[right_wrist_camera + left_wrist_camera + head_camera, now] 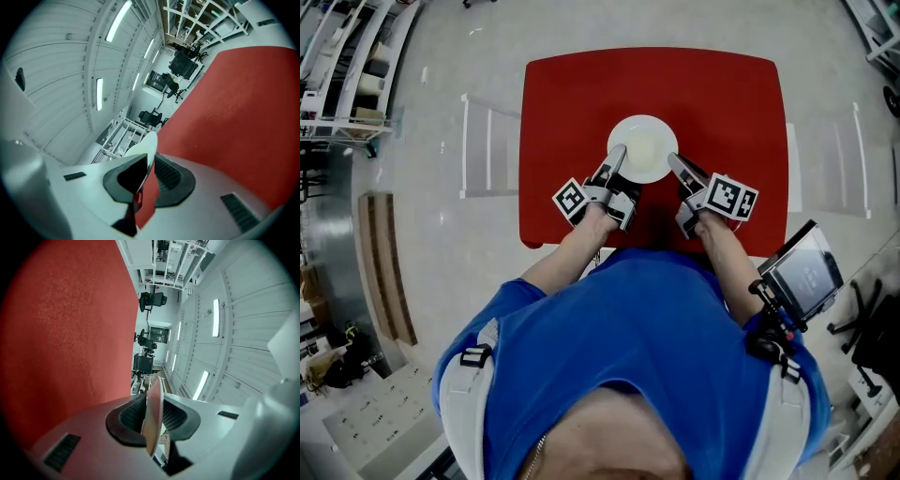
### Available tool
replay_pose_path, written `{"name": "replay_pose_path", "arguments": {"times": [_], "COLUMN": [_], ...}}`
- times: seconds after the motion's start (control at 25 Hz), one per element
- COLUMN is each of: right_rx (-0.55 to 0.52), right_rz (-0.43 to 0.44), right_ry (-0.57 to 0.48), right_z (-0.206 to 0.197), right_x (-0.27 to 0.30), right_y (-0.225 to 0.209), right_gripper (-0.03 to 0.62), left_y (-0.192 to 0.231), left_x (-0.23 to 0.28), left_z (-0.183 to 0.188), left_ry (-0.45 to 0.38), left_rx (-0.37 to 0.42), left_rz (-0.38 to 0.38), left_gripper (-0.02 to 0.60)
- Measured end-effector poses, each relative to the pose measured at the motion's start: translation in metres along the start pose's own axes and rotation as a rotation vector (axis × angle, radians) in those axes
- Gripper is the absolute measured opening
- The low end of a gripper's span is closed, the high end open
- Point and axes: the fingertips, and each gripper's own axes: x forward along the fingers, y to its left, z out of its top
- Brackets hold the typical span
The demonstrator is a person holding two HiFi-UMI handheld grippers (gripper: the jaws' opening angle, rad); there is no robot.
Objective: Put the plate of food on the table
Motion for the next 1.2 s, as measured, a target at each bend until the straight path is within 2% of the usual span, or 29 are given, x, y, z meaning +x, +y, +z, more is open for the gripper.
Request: {"name": "replay_pose_path", "arguments": {"times": [0.16, 0.48, 0.84, 1.2], "right_rx": [0.026, 0.097, 0.172, 0.195], "right_rz": [-0.014, -0.039, -0.060, -0.072], "right_ry": [0.010, 0.038, 0.046, 0.064], "right_z": [0.001, 0.016, 0.011, 0.008], "right_x": [0.007, 0.049, 0.053, 0.053], "right_y": [-0.012, -0.066, -0.076, -0.084], "right_gripper": [0.043, 0.034, 0.024, 0.018], "left_y": [0.013, 0.064, 0.080, 0.087], "left_x": [0.004, 0.040, 0.034, 0.026], "left_z": [0.004, 0.034, 0.037, 0.031], "left_ry": [-0.004, -0.024, -0.042, -0.034], "left_rx": [-0.007, -0.020, -0.043, -0.055], "left_rz": [0.022, 0.096, 0.174, 0.226], "left_gripper": [0.069, 0.069, 0.071, 0.077]}}
